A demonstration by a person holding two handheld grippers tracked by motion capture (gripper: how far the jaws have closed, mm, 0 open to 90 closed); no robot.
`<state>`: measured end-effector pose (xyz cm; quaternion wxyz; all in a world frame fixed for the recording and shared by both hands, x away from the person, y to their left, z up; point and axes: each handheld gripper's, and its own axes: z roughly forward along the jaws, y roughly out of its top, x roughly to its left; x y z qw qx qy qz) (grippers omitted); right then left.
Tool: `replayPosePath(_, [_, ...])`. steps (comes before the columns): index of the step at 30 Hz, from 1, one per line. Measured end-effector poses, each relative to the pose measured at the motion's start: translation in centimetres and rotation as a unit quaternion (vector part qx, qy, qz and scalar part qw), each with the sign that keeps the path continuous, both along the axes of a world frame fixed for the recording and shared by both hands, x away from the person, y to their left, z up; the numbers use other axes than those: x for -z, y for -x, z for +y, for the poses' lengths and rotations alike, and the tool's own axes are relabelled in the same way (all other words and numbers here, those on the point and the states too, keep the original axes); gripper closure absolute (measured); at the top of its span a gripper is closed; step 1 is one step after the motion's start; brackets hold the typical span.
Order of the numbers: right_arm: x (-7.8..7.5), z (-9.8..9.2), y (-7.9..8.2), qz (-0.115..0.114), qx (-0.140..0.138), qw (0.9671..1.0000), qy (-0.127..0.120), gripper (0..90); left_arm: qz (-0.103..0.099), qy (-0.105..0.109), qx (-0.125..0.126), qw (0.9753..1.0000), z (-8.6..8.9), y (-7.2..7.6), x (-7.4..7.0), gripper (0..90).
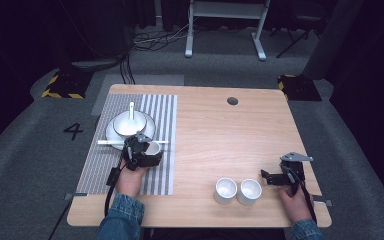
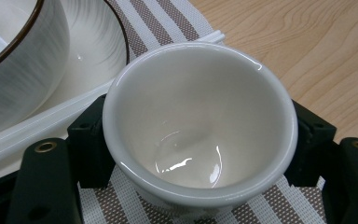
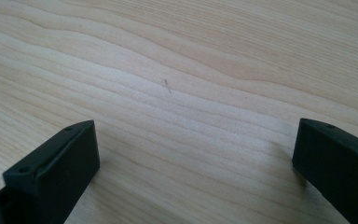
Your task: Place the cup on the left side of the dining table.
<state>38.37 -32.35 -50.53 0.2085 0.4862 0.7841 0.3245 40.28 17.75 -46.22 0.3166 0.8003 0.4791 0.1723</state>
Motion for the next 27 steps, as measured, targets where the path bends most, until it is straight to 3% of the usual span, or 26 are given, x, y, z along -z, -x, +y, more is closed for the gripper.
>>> replayPosePath(5, [0.0, 0.0, 0.0, 0.000, 0.000, 1.0000, 0.000, 0.5, 0.000, 0.012, -0.003, 0.9999, 0.4, 0.0, 0.3, 26.5])
replayPosePath(11, [0.0, 0.0, 0.0, 0.000, 0.001, 1.0000, 0.000, 0.4, -0.007, 0.000, 0.002, 1.0000, 0.2, 0.2, 0.4, 26.5])
replayPosePath(16, [0.0, 0.0, 0.0, 0.000, 0.001, 1.0000, 0.000, 0.5, 0.005, 0.000, -0.003, 1.0000, 0.4, 0.5, 0.5, 26.3])
replayPosePath(21, [0.0, 0.0, 0.0, 0.000, 0.001, 1.0000, 0.000, 0.5, -0.002, 0.007, -0.006, 1.0000, 0.6, 0.8, 0.6, 25.0])
replayPosePath(27, [0.0, 0.0, 0.0, 0.000, 0.001, 1.0000, 0.000, 0.5, -0.027, 0.005, -0.013, 0.9995, 0.7, 1.4, 0.0, 20.3])
